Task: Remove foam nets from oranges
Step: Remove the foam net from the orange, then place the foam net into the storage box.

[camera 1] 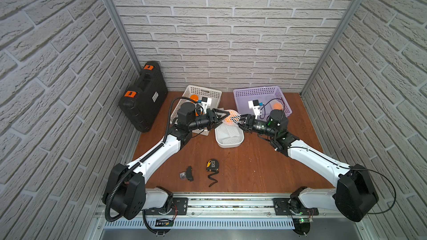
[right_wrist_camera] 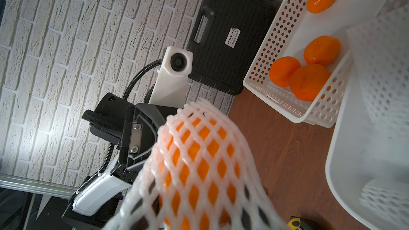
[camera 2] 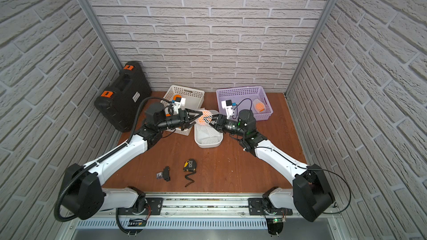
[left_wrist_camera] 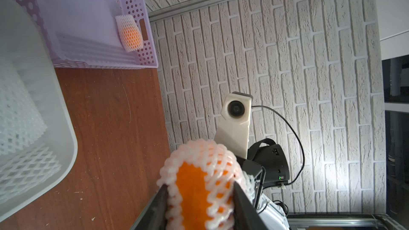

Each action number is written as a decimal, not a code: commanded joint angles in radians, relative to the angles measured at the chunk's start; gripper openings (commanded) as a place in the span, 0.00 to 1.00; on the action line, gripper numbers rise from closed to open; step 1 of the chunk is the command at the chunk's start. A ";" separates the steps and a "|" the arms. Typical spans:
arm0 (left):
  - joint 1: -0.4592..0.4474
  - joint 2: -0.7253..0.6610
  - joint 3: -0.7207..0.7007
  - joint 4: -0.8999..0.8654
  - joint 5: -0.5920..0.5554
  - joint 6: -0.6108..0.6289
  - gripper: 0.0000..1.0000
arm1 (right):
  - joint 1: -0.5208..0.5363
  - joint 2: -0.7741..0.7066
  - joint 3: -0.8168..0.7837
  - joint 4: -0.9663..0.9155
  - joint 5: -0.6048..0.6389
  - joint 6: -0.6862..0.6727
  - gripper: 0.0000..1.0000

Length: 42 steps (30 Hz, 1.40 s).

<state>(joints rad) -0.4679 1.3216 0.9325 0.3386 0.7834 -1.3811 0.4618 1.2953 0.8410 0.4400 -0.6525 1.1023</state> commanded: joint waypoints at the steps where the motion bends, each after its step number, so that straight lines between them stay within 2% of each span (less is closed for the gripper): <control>1: 0.010 -0.010 0.030 -0.011 0.016 0.035 0.52 | 0.001 -0.042 0.002 -0.041 0.033 -0.063 0.41; 3: 0.016 -0.016 0.028 -0.018 0.016 0.040 0.50 | 0.001 -0.049 0.004 -0.061 0.037 -0.075 0.41; 8: 0.021 -0.025 0.023 -0.025 -0.001 0.038 0.23 | 0.001 -0.056 0.006 -0.075 0.040 -0.085 0.41; 11: 0.027 -0.025 0.024 -0.025 -0.003 0.034 0.14 | 0.001 -0.057 0.007 -0.081 0.036 -0.085 0.40; 17: 0.073 -0.044 0.019 -0.048 -0.028 0.034 0.13 | 0.000 -0.079 0.021 -0.157 0.036 -0.127 0.40; 28: 0.131 -0.055 0.005 -0.046 -0.078 0.024 0.13 | 0.001 -0.158 0.047 -0.415 0.086 -0.261 0.41; 35: 0.124 -0.044 0.060 -0.311 -0.176 0.258 0.10 | -0.012 -0.282 0.090 -0.676 0.272 -0.408 0.40; 42: 0.016 0.117 0.207 -0.568 -0.290 0.476 0.06 | -0.023 -0.383 0.089 -0.804 0.401 -0.482 0.40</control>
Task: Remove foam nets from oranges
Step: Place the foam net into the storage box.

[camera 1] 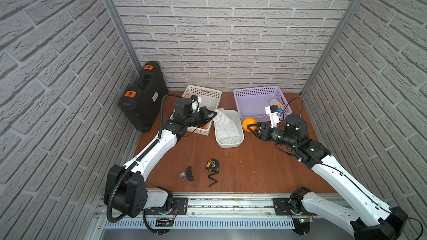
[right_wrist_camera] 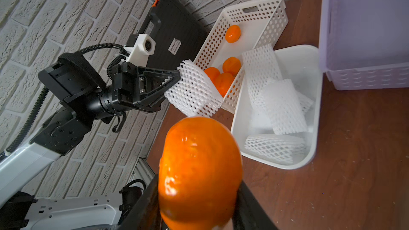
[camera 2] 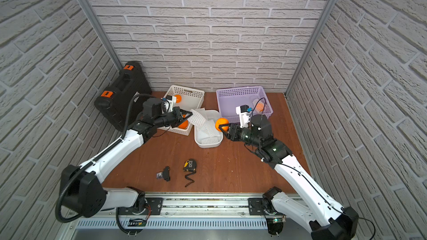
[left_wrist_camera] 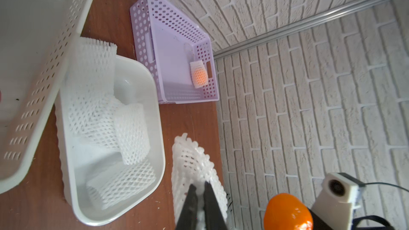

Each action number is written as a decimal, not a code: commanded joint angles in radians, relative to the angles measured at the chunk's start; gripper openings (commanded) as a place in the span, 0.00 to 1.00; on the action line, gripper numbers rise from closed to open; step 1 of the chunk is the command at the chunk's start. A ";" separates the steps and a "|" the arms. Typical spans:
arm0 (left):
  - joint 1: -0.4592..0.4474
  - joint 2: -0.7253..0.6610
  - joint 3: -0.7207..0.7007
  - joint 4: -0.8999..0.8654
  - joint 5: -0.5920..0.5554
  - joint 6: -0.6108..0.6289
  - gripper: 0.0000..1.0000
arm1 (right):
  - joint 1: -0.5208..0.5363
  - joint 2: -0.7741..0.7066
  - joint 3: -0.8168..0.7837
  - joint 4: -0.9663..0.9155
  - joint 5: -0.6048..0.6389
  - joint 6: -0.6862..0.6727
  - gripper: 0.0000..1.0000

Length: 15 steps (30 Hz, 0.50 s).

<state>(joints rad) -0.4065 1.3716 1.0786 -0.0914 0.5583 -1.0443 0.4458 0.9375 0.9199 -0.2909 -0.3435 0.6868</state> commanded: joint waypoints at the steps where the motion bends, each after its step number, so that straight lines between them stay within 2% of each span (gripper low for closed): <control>1: -0.058 0.100 0.083 -0.153 -0.083 0.140 0.06 | -0.008 -0.035 0.003 -0.079 0.108 -0.073 0.40; 8: -0.100 0.397 0.344 -0.348 -0.081 0.223 0.04 | -0.013 -0.054 -0.027 -0.075 0.126 -0.106 0.41; 15: -0.103 0.590 0.517 -0.488 -0.141 0.339 0.06 | -0.015 -0.062 -0.050 -0.077 0.137 -0.140 0.41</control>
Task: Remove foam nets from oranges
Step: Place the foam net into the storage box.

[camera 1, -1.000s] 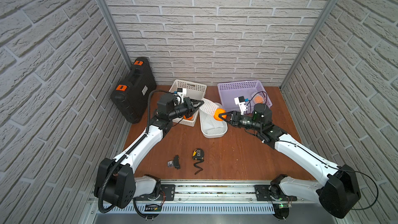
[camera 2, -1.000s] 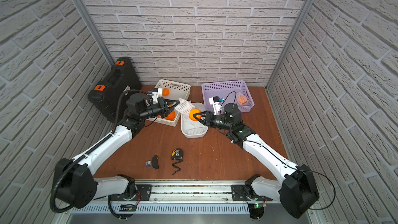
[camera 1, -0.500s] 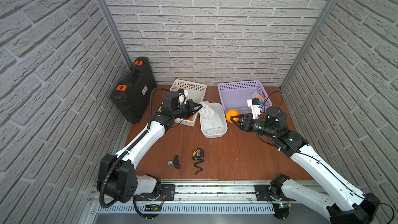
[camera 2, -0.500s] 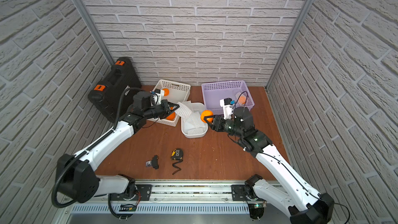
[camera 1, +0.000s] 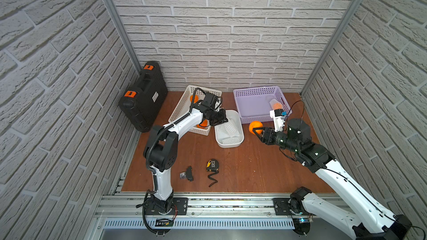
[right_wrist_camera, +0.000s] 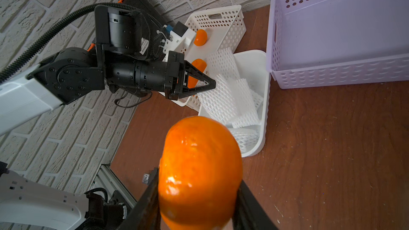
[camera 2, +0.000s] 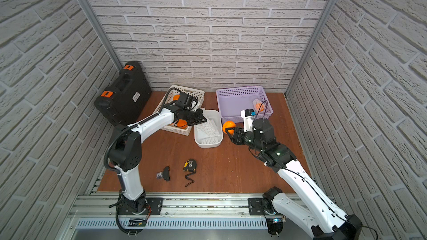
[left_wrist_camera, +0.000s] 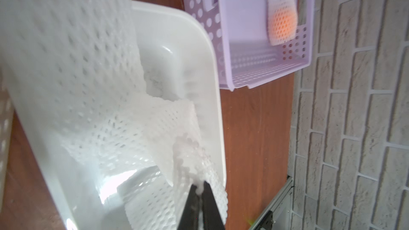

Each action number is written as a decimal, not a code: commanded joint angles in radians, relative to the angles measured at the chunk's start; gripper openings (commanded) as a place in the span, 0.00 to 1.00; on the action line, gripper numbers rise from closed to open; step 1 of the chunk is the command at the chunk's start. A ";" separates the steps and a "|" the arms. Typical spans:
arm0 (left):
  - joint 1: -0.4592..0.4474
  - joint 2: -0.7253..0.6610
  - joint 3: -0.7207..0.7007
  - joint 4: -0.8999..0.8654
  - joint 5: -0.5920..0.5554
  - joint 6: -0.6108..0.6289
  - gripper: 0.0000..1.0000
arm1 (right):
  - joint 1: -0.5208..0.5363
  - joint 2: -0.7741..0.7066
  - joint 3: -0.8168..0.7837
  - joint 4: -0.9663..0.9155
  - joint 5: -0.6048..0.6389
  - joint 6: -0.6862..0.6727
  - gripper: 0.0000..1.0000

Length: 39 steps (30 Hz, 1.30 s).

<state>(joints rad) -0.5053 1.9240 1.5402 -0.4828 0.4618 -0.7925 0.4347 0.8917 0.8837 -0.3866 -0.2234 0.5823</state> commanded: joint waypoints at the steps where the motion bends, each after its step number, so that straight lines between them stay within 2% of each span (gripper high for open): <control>1: -0.005 0.065 0.076 -0.107 -0.054 0.099 0.06 | -0.005 -0.015 -0.015 0.020 0.016 -0.040 0.41; 4: -0.013 0.141 0.155 -0.143 -0.062 0.127 0.06 | -0.007 -0.013 -0.017 0.022 0.016 -0.050 0.41; 8: -0.044 0.255 0.295 -0.211 -0.098 0.190 0.14 | -0.006 -0.013 -0.020 0.028 0.013 -0.056 0.41; 12: -0.049 0.362 0.419 -0.298 -0.135 0.244 0.15 | -0.006 -0.023 -0.019 0.021 0.012 -0.060 0.41; 15: -0.046 0.401 0.457 -0.333 -0.199 0.281 0.15 | -0.006 -0.038 -0.021 0.010 0.020 -0.066 0.41; 17: -0.043 0.412 0.469 -0.346 -0.203 0.280 0.18 | -0.005 -0.044 -0.025 0.005 0.024 -0.067 0.41; 26: -0.053 0.353 0.483 -0.338 -0.166 0.258 0.62 | -0.005 -0.053 -0.035 0.008 0.027 -0.055 0.41; 30: -0.059 0.316 0.476 -0.345 -0.174 0.256 0.87 | -0.006 -0.061 -0.031 -0.001 0.037 -0.050 0.41; 32: -0.061 0.293 0.461 -0.334 -0.182 0.256 0.96 | -0.006 -0.067 -0.031 -0.007 0.047 -0.049 0.41; 33: -0.064 0.282 0.456 -0.331 -0.188 0.255 0.98 | -0.006 -0.069 -0.033 -0.010 0.050 -0.050 0.41; 39: -0.073 0.244 0.457 -0.354 -0.210 0.257 0.98 | -0.006 -0.080 -0.035 -0.017 0.059 -0.043 0.41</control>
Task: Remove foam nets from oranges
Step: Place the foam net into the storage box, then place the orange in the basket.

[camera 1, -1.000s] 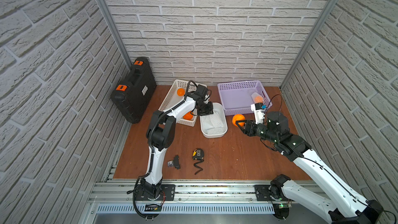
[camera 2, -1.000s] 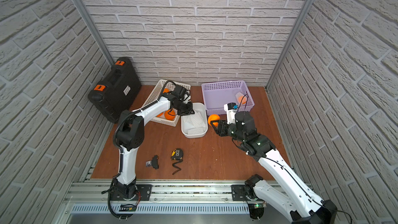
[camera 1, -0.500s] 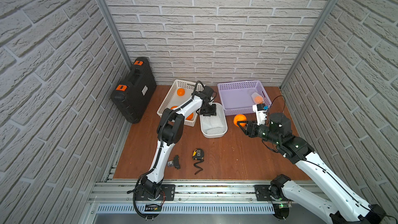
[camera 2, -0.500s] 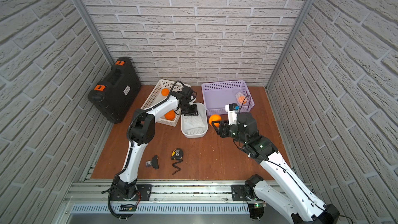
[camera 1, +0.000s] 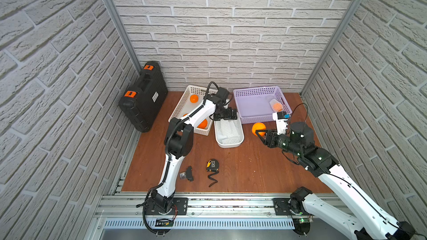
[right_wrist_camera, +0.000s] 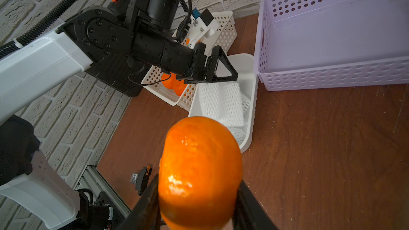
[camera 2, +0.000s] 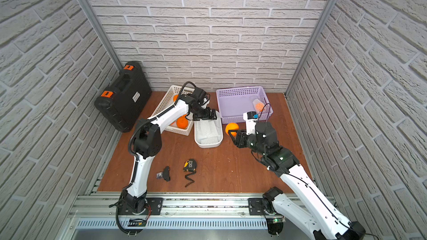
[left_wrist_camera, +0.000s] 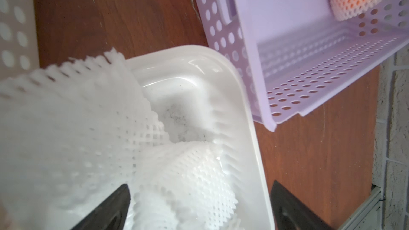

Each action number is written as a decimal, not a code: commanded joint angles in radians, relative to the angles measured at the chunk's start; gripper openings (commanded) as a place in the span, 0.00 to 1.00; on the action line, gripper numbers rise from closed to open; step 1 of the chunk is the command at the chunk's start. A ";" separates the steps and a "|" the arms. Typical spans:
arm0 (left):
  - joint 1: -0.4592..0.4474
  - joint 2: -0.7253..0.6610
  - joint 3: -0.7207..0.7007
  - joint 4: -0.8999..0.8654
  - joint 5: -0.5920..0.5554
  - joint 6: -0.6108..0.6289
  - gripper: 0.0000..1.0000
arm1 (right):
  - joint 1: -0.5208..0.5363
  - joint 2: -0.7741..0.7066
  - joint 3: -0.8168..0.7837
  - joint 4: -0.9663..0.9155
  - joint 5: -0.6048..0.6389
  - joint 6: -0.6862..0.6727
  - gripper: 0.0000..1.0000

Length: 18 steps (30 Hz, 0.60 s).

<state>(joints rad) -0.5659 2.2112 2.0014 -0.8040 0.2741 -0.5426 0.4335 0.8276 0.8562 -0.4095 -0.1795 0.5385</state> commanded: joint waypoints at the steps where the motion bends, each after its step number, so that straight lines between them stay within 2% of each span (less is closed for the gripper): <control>1: -0.015 -0.046 -0.003 -0.039 -0.030 0.007 0.98 | -0.005 -0.018 -0.009 0.006 0.016 0.003 0.41; 12: -0.031 -0.140 -0.009 -0.031 -0.075 0.006 0.98 | -0.004 -0.015 -0.019 0.011 0.012 0.006 0.41; 18: -0.028 -0.281 -0.047 0.017 -0.172 -0.008 0.98 | -0.003 0.022 -0.015 0.050 -0.029 0.014 0.41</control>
<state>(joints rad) -0.5922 2.0361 1.9766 -0.8280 0.1738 -0.5442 0.4335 0.8333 0.8505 -0.4099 -0.1837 0.5430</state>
